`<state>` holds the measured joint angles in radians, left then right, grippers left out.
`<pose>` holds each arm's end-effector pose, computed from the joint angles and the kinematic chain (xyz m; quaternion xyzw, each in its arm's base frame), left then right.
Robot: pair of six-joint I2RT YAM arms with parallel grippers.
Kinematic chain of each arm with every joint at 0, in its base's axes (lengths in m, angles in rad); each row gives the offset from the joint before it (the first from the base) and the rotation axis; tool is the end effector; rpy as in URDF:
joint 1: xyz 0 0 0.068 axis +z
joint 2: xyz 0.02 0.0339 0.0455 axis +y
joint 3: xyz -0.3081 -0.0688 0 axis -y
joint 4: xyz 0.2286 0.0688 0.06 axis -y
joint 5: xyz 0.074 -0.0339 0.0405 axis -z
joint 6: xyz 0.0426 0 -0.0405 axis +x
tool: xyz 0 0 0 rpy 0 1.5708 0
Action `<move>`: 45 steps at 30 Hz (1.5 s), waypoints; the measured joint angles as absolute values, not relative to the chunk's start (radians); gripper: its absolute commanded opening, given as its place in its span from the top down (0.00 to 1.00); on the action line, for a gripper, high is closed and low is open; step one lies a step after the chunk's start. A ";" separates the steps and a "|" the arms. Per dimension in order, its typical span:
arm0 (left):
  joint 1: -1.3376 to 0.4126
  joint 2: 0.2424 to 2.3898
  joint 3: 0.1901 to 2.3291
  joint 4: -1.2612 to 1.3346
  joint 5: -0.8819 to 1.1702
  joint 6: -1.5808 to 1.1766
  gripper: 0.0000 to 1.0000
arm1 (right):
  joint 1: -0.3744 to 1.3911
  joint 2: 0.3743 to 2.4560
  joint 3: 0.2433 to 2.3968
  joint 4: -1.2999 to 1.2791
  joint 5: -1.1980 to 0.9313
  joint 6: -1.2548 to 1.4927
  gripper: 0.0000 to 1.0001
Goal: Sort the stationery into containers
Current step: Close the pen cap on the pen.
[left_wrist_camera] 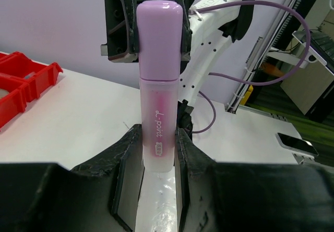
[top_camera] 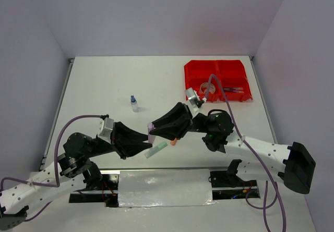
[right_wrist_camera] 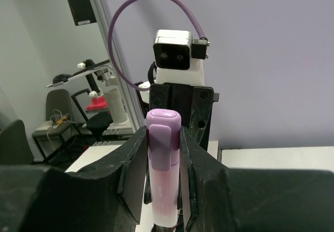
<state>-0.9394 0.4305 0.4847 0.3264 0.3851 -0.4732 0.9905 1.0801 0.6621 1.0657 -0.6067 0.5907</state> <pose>0.0286 -0.0663 0.3565 0.2813 0.4987 -0.6091 0.5487 0.0866 0.1764 0.4130 -0.3465 0.3634 0.7009 0.5065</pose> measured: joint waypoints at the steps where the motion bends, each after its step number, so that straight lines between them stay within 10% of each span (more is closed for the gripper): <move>1: -0.939 0.427 0.485 0.321 0.381 -0.469 1.00 | 0.991 1.079 0.662 1.060 -0.606 0.589 0.64; 24: -0.939 0.416 0.500 0.277 0.326 -0.389 1.00 | 1.015 1.026 0.669 0.906 -0.582 0.546 0.34; 45: -0.939 0.436 0.517 0.304 0.368 -0.394 1.00 | 1.032 1.029 0.689 0.848 -0.557 0.466 0.74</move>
